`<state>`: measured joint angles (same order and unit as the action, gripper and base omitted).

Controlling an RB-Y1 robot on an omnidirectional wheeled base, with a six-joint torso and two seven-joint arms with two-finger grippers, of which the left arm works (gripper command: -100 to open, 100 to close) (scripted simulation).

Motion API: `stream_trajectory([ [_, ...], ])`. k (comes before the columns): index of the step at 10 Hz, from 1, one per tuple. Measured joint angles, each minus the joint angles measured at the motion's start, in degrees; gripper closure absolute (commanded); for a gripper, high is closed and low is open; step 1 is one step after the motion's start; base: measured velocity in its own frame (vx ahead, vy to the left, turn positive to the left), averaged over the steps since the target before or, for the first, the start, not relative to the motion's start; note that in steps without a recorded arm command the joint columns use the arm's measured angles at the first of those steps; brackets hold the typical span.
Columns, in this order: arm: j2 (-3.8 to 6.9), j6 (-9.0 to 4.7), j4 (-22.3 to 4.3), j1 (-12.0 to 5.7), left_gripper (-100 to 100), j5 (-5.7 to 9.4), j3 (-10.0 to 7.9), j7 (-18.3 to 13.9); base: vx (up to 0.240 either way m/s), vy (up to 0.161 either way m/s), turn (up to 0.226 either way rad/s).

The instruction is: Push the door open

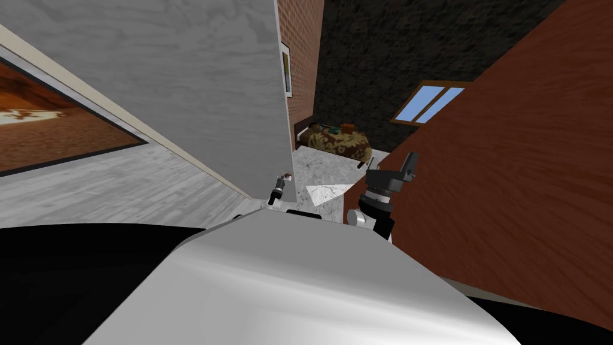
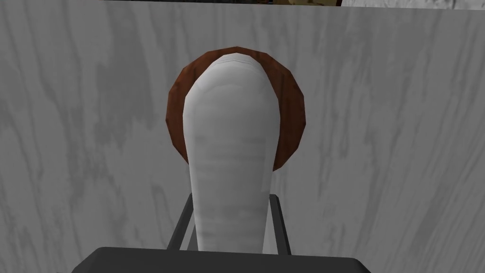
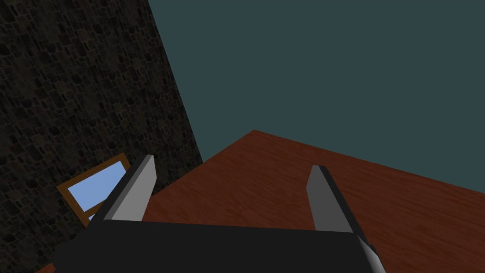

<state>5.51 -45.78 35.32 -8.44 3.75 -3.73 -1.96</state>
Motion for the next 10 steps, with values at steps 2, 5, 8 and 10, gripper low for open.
stream_trajectory([
  [2,0.13,0.17,-0.4,-0.42,100,0.56,-1.09,0.5,0.137,-0.075,0.039],
  [5,0.48,-0.41,-2.2,-1.31,100,1.60,-3.08,1.0,0.161,-0.075,0.057],
  [8,0.45,-0.03,-0.7,-0.33,100,2.35,-4.66,1.7,0.176,-0.099,0.073],
  [10,0.62,0.29,-0.4,0.08,100,2.90,-5.75,2.0,0.132,-0.053,0.046],
])
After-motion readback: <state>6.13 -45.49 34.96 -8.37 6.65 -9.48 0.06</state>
